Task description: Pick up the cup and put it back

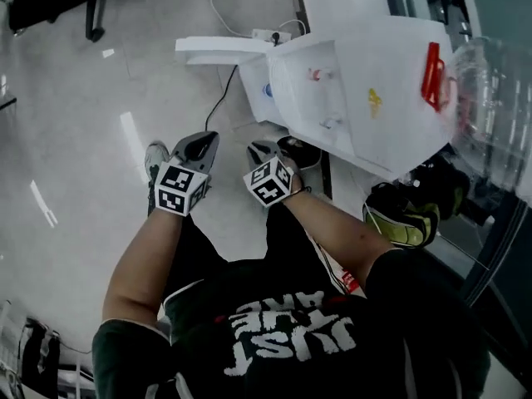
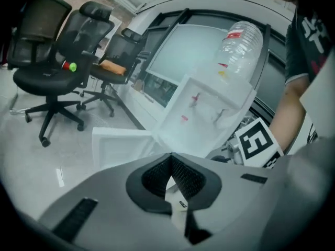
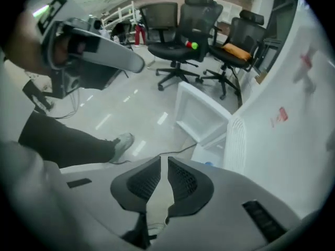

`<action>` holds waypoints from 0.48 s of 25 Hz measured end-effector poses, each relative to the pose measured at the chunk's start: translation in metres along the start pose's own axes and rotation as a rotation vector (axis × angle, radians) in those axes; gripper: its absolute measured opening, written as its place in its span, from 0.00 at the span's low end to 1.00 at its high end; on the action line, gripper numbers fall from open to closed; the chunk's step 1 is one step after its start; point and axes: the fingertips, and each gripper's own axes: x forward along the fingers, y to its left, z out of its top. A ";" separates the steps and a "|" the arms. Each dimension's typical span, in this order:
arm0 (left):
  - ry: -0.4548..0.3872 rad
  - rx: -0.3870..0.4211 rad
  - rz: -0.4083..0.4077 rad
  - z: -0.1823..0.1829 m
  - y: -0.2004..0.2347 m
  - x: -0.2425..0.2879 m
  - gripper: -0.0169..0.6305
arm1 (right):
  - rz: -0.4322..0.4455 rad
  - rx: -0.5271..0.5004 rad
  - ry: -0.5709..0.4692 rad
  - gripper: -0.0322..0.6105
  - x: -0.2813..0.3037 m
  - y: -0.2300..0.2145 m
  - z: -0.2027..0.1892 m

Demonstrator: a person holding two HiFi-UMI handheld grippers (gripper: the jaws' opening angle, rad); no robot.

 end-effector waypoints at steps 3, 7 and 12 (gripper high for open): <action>-0.032 0.040 -0.006 0.052 -0.047 -0.031 0.04 | 0.081 -0.048 -0.107 0.15 -0.083 0.026 0.021; -0.083 0.080 -0.044 0.124 -0.127 -0.074 0.04 | 0.132 0.002 -0.246 0.13 -0.207 0.024 0.035; -0.169 0.156 -0.141 0.221 -0.225 -0.111 0.04 | 0.072 0.062 -0.444 0.12 -0.341 -0.019 0.044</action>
